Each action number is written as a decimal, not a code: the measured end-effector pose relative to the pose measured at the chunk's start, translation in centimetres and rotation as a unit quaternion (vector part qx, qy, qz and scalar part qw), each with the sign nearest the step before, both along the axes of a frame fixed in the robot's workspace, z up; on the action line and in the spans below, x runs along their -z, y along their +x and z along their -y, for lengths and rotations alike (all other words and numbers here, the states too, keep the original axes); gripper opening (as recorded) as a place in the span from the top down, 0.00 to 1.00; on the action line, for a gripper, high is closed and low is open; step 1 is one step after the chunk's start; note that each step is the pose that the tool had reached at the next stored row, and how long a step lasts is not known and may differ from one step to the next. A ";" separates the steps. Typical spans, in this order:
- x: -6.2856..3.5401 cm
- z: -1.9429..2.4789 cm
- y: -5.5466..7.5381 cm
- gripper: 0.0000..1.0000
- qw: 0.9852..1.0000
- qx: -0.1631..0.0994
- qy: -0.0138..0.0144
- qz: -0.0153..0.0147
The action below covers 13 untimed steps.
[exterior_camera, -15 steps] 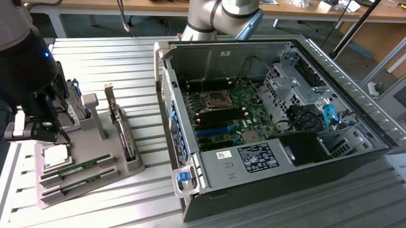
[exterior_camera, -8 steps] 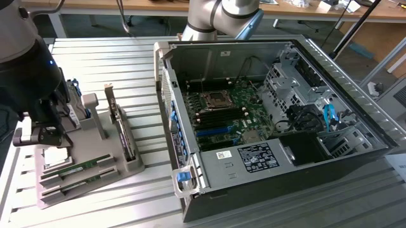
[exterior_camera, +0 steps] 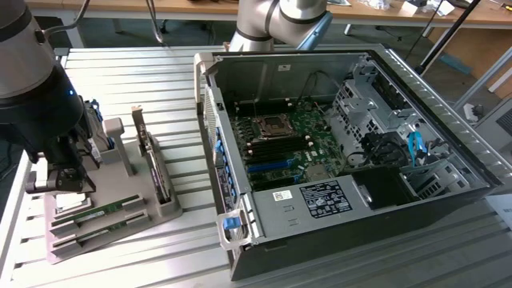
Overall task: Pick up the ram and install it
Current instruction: 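Pick up the ram and move it above insertion slot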
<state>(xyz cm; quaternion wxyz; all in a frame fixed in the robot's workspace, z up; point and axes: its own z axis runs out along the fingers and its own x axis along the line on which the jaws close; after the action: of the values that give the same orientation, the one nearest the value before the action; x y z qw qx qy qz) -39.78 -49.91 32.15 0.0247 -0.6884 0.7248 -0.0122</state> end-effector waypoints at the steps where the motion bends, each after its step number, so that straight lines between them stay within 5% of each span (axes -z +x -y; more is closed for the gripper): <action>1: 0.16 0.00 0.0 0.60 1.000 -0.001 0.000 0.000; 13: 2.11 0.31 0.0 0.60 1.000 -0.007 0.000 0.000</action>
<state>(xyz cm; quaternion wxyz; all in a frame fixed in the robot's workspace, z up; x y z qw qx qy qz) -39.79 -50.22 30.04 0.0246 -0.6938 0.7196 -0.0120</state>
